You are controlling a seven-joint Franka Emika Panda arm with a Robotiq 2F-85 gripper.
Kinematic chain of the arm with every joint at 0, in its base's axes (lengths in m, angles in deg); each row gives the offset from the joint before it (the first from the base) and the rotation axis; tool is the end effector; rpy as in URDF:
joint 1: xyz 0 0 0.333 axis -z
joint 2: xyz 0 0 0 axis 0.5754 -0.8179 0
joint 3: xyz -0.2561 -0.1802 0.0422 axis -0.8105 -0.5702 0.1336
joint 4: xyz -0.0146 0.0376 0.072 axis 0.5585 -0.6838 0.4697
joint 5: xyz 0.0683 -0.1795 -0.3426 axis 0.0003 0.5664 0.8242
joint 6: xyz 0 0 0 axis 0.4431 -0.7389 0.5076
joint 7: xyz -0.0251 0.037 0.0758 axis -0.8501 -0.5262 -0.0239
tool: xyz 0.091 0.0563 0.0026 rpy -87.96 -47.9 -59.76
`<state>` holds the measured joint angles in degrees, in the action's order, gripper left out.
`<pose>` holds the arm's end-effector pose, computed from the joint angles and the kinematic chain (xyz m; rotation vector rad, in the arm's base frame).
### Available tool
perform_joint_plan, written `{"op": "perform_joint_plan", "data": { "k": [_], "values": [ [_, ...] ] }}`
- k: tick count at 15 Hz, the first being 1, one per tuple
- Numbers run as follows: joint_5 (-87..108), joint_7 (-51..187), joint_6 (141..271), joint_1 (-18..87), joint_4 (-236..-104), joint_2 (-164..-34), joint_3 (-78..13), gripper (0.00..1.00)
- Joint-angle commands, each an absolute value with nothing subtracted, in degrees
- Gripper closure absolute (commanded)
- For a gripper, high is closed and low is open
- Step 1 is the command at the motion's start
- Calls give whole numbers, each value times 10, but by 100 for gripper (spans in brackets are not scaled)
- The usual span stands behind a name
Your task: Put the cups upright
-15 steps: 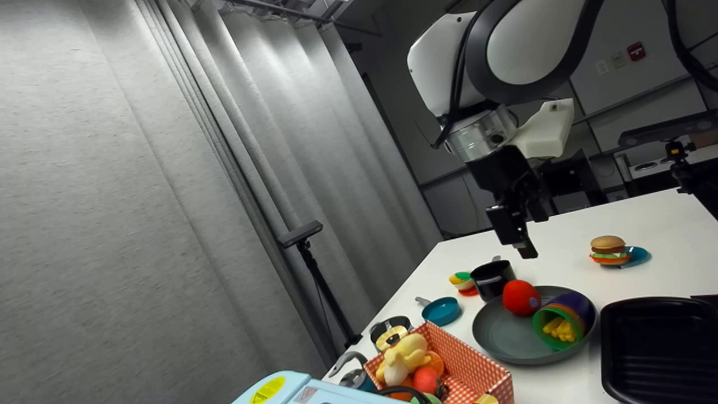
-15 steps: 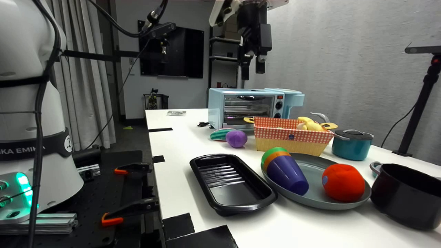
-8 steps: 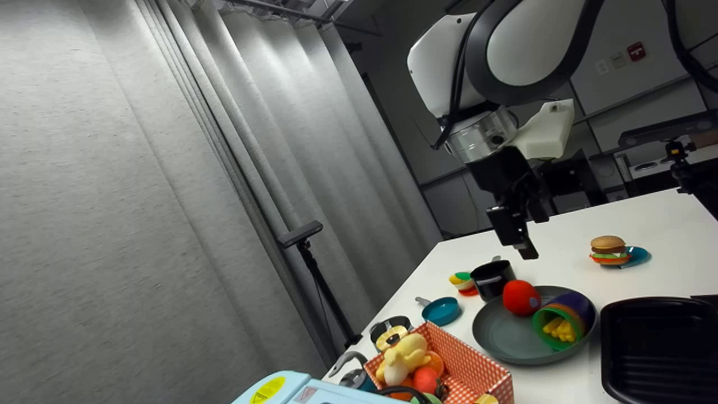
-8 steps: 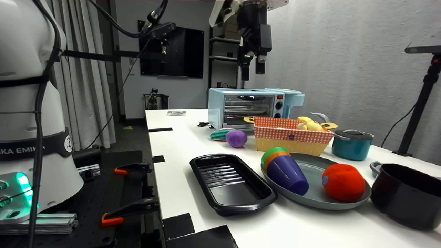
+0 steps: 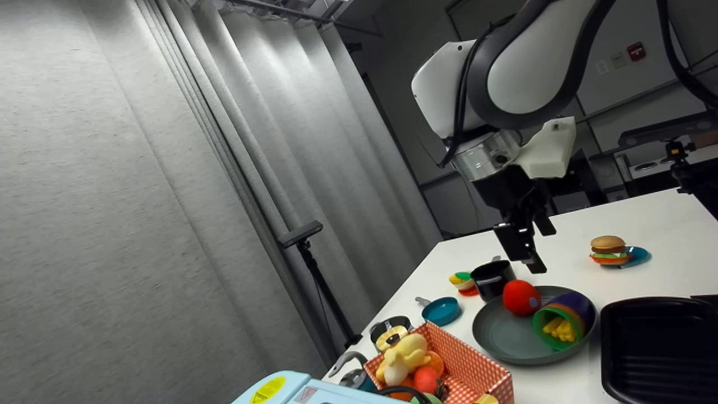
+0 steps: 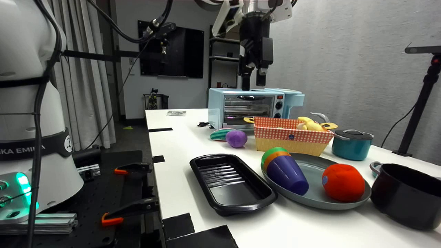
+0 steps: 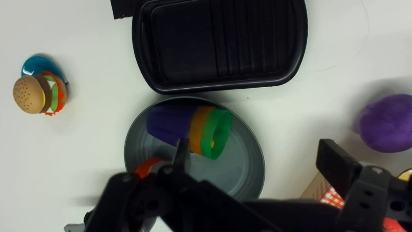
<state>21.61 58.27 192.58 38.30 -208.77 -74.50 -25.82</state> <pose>0.4897 -0.0169 0.4067 2.9202 -0.1937 -0.0179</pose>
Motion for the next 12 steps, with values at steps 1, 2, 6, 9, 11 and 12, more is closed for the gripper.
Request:
{"op": "perform_joint_plan", "data": {
  "k": [1,2,6,9,11,12],
  "values": [
    [245,560,1956,383,-2079,-773,-266,0],
    [251,557,1961,383,-2078,-781,-268,0],
    [286,537,1983,382,-2073,-808,-274,0],
    [322,514,1994,379,-2068,-829,-278,0],
    [345,503,2000,376,-2064,-841,-279,0],
    [357,497,2002,374,-2060,-847,-280,0]
  ]
}}
